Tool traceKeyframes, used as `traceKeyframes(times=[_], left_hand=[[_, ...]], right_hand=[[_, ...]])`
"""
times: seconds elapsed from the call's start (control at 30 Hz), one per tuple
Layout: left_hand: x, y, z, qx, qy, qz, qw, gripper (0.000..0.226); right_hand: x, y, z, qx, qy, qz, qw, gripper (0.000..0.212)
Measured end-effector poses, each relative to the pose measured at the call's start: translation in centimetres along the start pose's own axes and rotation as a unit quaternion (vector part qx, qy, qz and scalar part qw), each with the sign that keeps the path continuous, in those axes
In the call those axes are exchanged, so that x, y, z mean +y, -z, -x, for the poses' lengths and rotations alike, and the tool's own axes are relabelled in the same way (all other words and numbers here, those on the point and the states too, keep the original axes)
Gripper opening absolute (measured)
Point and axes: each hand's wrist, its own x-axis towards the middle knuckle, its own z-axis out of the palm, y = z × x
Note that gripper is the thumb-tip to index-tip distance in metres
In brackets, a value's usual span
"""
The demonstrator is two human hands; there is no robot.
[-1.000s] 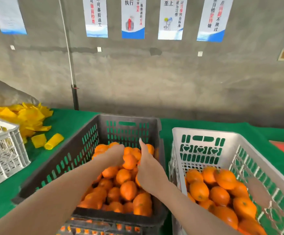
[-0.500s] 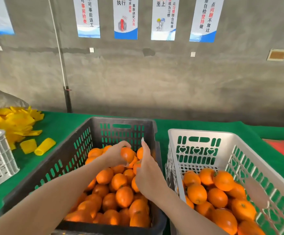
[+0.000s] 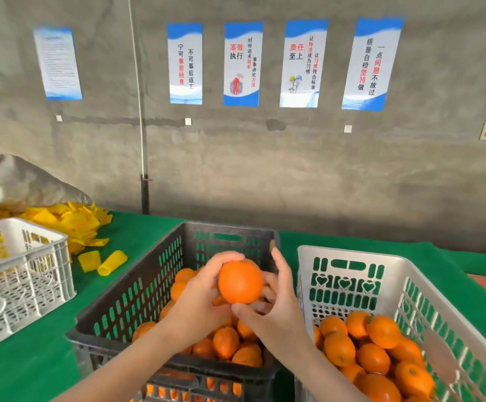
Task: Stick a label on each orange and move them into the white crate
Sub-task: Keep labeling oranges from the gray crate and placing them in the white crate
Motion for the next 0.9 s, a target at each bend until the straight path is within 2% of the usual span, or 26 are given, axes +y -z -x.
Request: traceKeyframes(times=[0.07, 0.13, 0.2, 0.27, 0.3, 0.37, 0.47, 0.57, 0.67, 0.8, 0.9], left_hand=[[1.9, -0.4, 0.9, -0.049, 0.061, 0.175, 0.982, 0.072], [3.5, -1.6, 1.7, -0.078, 0.145, 0.292, 0.942, 0.067], [4.8, -3.4, 2.4, -0.048, 0.185, 0.31, 0.931, 0.052], [5.8, -5.1, 2.8, 0.022, 0.206, 0.327, 0.922, 0.04], [6.2, -5.8, 3.1, 0.049, 0.218, 0.358, 0.907, 0.038], [6.8, -6.9, 3.6, 0.082, 0.242, 0.424, 0.869, 0.041], [7.6, -8.3, 4.6, 0.069, 0.278, 0.468, 0.836, 0.055], [8.2, -10.0, 5.6, 0.036, 0.312, 0.476, 0.821, 0.057], [8.6, -11.5, 6.3, 0.019, 0.325, 0.483, 0.813, 0.057], [9.1, -12.6, 6.7, -0.009, 0.299, 0.489, 0.82, 0.052], [9.6, -12.9, 6.7, -0.023, 0.289, 0.481, 0.827, 0.047]], right_hand=[[-1.2, 1.0, 1.2, 0.024, 0.007, -0.02, 0.999, 0.098], [-1.9, 2.0, 2.4, 0.038, 0.005, -0.022, 0.999, 0.1], [-2.4, 2.9, 3.8, 0.041, -0.003, 0.002, 0.999, 0.102], [-2.9, 3.9, 5.2, 0.031, -0.016, 0.021, 0.999, 0.101], [-3.1, 4.6, 5.8, 0.022, -0.029, 0.019, 0.999, 0.1], [-3.9, 6.6, 7.0, 0.002, -0.068, -0.019, 0.997, 0.095], [-5.1, 9.5, 8.7, 0.013, -0.108, -0.022, 0.994, 0.062], [-5.6, 11.1, 10.1, 0.059, -0.095, -0.012, 0.994, 0.029], [-5.7, 11.3, 11.3, 0.05, -0.088, 0.027, 0.994, 0.031], [-5.0, 11.5, 12.1, 0.033, -0.058, 0.1, 0.993, 0.016], [-4.7, 11.4, 12.1, 0.045, -0.04, 0.134, 0.989, 0.014]])
